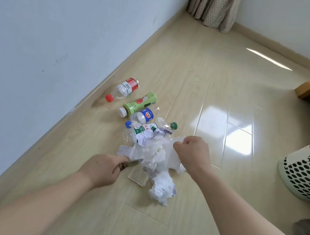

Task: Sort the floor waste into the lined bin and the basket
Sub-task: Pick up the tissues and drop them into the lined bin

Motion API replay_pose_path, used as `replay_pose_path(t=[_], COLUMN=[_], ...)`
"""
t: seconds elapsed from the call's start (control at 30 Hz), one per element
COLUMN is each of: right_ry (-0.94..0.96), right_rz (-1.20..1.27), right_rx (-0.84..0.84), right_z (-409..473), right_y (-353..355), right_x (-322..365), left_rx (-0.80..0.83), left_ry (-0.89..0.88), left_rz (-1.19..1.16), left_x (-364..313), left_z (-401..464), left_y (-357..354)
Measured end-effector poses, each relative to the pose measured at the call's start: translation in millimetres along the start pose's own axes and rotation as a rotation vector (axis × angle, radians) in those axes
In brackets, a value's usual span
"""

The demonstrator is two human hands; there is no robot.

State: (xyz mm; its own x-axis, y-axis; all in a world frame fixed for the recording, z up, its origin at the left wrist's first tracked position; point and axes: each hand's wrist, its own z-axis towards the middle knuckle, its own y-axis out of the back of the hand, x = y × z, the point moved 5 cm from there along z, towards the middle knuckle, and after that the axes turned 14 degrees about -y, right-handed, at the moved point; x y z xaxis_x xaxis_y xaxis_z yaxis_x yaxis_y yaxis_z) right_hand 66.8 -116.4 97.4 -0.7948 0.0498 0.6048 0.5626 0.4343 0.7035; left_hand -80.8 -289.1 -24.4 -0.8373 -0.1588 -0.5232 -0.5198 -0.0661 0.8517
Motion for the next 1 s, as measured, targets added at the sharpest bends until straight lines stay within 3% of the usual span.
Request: replay_pose_path(t=[0.13, 0.2, 0.3, 0.5, 0.73, 0.87, 0.93, 1.0], right_ry=[0.035, 0.037, 0.024, 0.000, -0.278, -0.519, -0.582, -0.627], right_rz=[0.077, 0.081, 0.092, 0.106, 0.200, 0.245, 0.210, 0.220], right_rx=[-0.042, -0.054, -0.059, -0.210, -0.392, -0.346, -0.248, -0.272], right_z=[-8.0, -11.6, -14.3, -10.2, -21.3, -22.6, -25.4, -26.3], right_y=[40.9, 66.1, 110.6, 256.5, 423.6, 449.3, 448.0, 453.4], right_x=[-4.8, -13.9, -35.1, -117.9, -293.9, -399.6, -423.1, -434.6], left_rx=[-0.039, -0.006, -0.005, 0.060, 0.069, 0.079, 0.225, 0.454], left_ry=[0.329, 0.373, 0.311, 0.099, -0.268, -0.431, -0.473, -0.484], left_rz=[-0.472, -0.523, -0.601, -0.726, -0.723, -0.561, -0.325, -0.115], left_x=[-13.8, -32.9, -92.5, -274.2, -511.2, -601.7, -625.6, -639.1], left_z=[8.6, 18.2, 44.4, 123.0, 187.7, 195.7, 196.4, 192.5], left_y=[50.3, 67.8, 85.3, 59.1, -40.4, -115.0, -158.9, -199.1])
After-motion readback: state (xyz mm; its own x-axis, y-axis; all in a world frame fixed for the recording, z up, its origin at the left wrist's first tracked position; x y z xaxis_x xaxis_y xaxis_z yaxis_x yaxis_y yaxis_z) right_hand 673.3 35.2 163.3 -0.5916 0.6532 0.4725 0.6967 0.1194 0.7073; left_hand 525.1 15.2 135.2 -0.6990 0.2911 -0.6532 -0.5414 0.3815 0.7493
